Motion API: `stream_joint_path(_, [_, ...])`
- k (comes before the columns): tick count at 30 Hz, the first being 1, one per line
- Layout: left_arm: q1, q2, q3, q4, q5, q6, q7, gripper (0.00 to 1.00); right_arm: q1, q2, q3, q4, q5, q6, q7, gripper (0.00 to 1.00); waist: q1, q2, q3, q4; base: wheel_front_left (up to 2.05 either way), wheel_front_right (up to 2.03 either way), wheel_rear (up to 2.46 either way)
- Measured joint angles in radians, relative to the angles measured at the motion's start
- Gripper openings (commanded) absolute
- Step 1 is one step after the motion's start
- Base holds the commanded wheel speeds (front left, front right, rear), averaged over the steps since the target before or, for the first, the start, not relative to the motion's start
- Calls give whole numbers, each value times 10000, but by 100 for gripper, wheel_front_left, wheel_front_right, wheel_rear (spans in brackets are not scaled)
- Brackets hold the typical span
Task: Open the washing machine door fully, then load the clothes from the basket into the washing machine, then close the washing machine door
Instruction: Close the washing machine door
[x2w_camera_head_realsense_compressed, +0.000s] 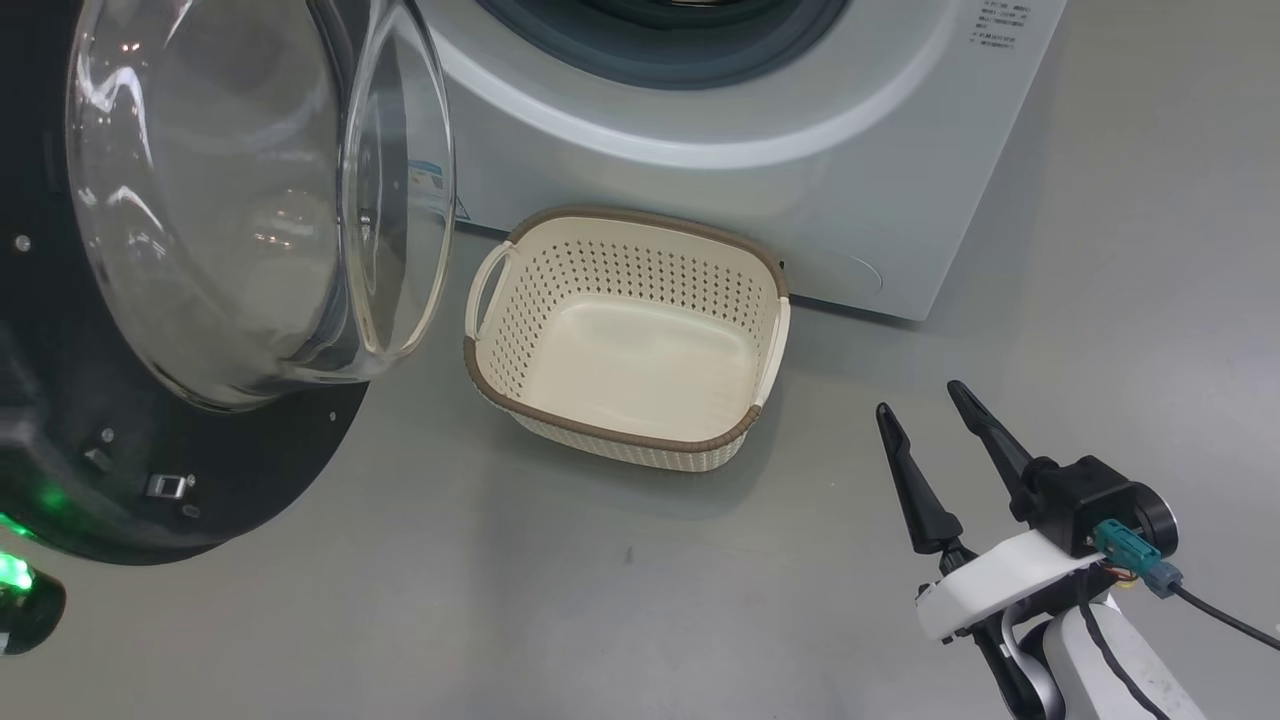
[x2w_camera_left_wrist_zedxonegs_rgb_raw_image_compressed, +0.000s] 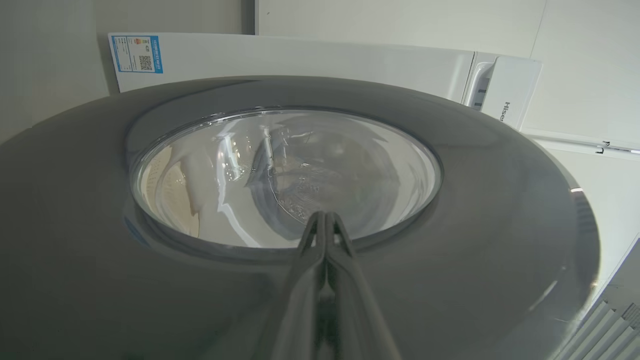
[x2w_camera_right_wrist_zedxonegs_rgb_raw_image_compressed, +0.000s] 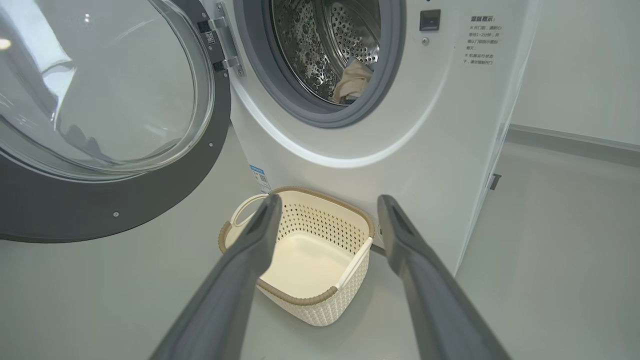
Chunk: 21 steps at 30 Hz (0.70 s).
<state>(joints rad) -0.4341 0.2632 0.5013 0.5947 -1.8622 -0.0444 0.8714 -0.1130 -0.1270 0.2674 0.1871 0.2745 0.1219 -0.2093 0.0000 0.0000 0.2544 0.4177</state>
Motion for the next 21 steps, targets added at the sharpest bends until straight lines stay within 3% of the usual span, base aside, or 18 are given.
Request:
stream_joint_path(11, [304,-602,-629,-740,-424,-50,1361,0,5,27,75,92,107,0,-31,100,0,0,-94,18,0,0,0])
stream_joint_path(21, [707,-1166,-872,-1290,-477,-238,1774,0,12,46,107,142,157,0,-77,100,0,0,-170,-29,0,0,0])
